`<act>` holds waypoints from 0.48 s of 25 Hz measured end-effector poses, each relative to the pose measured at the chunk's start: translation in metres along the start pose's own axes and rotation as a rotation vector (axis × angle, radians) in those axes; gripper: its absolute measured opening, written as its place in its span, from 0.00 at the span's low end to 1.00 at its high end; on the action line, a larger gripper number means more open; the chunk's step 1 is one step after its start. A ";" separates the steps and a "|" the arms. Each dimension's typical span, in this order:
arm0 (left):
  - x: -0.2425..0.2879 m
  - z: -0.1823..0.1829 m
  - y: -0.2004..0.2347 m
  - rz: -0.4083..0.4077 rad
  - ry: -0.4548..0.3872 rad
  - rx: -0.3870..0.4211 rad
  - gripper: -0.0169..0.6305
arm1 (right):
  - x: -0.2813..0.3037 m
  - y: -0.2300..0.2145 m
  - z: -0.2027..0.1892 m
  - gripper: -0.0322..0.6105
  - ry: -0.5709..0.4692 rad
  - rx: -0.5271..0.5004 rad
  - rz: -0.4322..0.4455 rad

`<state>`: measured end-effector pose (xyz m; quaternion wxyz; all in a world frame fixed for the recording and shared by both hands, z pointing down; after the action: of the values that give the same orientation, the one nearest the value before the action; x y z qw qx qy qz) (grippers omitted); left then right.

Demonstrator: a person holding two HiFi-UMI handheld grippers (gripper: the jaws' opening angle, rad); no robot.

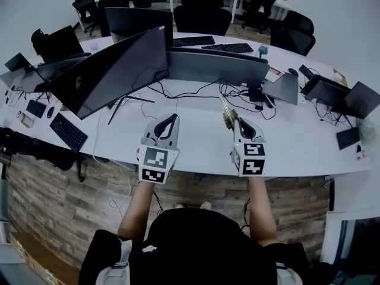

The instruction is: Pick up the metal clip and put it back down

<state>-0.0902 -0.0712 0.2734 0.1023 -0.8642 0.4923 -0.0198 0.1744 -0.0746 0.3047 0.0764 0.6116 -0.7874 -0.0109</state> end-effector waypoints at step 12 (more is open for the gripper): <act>-0.005 0.019 0.002 0.014 -0.038 0.017 0.04 | -0.013 -0.002 0.019 0.10 -0.057 0.003 -0.011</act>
<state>-0.0916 -0.0651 0.2550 0.1192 -0.8600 0.4961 -0.0071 0.1764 -0.0640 0.2845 0.0531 0.6153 -0.7860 -0.0277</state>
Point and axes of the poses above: the fingertips, and each gripper's own axes: x forward along the fingers, y to its left, z out of its top, the point moved 9 cm from there along -x, backward along the fingers, and after that the axes turned 13 degrees about -y, right-handed, at the moved point
